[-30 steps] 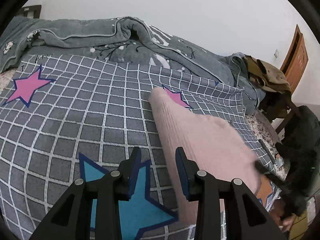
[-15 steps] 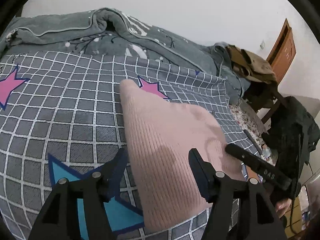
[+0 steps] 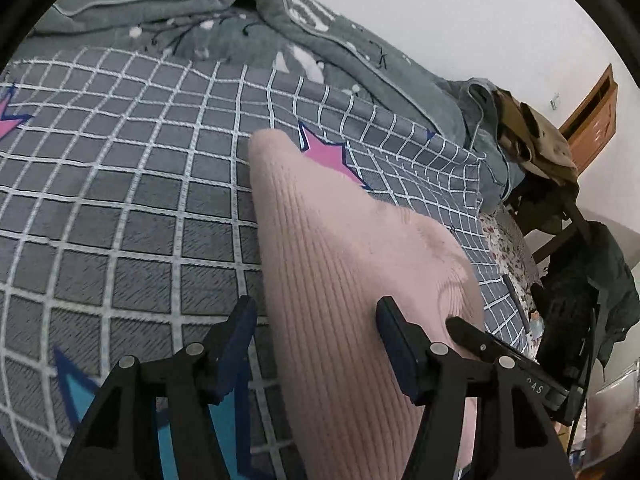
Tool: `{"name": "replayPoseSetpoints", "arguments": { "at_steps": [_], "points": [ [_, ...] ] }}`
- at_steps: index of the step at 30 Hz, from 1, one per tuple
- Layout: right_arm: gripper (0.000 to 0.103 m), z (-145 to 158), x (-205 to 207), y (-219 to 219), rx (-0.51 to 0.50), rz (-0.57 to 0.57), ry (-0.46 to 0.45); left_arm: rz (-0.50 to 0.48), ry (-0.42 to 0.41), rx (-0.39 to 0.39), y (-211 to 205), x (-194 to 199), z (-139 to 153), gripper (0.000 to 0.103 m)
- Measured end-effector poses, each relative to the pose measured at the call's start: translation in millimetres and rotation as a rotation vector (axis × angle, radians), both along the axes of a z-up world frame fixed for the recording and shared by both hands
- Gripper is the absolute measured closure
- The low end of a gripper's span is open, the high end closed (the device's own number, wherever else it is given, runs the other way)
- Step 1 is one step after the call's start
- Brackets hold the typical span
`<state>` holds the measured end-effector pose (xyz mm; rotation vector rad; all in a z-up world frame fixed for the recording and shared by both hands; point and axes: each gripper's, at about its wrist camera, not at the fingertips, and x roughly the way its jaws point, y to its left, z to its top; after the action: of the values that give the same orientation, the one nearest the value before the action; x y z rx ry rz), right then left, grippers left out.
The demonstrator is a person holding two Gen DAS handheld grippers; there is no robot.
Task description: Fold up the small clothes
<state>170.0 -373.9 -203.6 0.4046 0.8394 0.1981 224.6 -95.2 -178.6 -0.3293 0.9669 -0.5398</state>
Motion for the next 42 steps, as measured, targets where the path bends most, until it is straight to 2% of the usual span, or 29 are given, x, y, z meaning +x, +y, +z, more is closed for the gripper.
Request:
{"name": "replayPoseSetpoints", "arguments": {
  "at_steps": [5,10,11,12,13,15,19,25,32,36,40,42],
  "points": [
    [0.046,-7,10,0,0.026,0.013,0.013,-0.014,0.025,-0.013,-7,8,-10,0.049],
    [0.046,-9,18,5,0.007,0.023,-0.002,-0.017,-0.02,0.02,-13,7,-4,0.065],
    [0.05,-8,18,6,0.028,0.032,-0.007,-0.022,-0.043,0.031,-14,6,-1,0.068],
    [0.061,-7,18,6,0.042,0.04,-0.013,-0.022,-0.064,0.038,-15,5,2,0.069],
    [0.068,-2,17,8,0.035,0.046,-0.028,-0.019,-0.085,0.04,-15,3,6,0.07],
    [0.073,7,16,15,-0.005,0.055,-0.053,-0.007,-0.108,0.031,-11,4,11,0.071],
    [0.077,26,26,26,0.016,0.061,-0.087,0.039,-0.126,-0.016,11,14,19,0.072],
    [0.077,39,59,71,0.034,0.123,-0.118,0.107,-0.14,0.004,62,36,32,0.072],
    [0.077,20,98,120,0.068,0.168,-0.089,0.128,-0.134,0.103,96,61,22,0.071],
    [0.07,2,108,129,-0.036,0.158,-0.03,0.103,-0.122,0.132,94,67,9,0.064],
    [0.055,11,102,128,-0.119,0.134,-0.061,0.099,-0.186,0.244,82,60,13,0.057],
    [0.055,19,99,131,-0.193,0.121,-0.105,0.099,-0.207,0.283,79,57,16,0.056]
  ]
}}
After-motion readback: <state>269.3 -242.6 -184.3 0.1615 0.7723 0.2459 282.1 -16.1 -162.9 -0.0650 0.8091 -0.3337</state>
